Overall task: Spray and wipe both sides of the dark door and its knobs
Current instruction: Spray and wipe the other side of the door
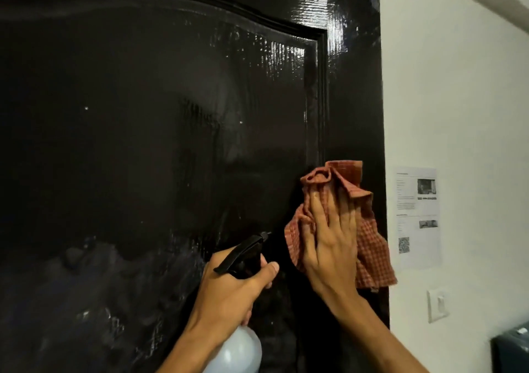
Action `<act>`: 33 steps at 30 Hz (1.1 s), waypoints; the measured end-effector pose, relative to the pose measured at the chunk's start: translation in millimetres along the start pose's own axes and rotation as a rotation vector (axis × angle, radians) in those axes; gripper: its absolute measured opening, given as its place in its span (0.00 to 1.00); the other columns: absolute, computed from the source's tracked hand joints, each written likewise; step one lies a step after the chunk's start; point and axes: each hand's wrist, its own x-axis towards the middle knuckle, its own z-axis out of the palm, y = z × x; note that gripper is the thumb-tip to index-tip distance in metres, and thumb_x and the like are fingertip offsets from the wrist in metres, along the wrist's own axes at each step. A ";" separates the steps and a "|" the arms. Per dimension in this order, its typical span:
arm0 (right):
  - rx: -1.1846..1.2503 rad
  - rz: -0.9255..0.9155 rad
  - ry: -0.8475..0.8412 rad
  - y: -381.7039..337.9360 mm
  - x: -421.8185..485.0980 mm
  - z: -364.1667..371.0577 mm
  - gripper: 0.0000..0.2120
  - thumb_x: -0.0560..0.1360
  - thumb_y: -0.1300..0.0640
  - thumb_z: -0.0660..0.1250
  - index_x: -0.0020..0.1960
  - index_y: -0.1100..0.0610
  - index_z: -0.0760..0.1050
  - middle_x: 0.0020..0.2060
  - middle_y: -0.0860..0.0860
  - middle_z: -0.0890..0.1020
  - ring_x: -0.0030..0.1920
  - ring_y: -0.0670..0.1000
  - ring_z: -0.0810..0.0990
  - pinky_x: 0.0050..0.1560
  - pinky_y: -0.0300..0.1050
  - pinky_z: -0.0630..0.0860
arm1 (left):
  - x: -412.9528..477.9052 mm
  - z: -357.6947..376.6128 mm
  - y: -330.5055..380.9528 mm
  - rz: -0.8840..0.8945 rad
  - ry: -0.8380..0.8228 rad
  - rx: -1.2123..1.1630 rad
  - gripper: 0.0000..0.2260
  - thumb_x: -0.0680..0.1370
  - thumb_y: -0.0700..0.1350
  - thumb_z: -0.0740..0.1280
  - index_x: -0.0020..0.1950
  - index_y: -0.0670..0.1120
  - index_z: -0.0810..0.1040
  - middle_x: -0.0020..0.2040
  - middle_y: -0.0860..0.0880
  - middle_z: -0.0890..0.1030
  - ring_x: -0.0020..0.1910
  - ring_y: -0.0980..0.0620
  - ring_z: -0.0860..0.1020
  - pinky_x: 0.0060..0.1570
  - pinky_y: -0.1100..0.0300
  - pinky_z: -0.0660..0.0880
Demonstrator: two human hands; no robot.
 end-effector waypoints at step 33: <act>0.014 -0.530 -0.228 -246.2 -48.1 108.7 0.31 0.77 0.49 0.58 0.80 0.51 0.65 0.70 0.59 0.75 0.71 0.64 0.70 0.78 0.63 0.56 | -86.2 -253.8 -68.4 -0.087 0.682 0.291 0.14 0.74 0.46 0.78 0.33 0.47 0.78 0.26 0.50 0.77 0.22 0.56 0.72 0.31 0.55 0.71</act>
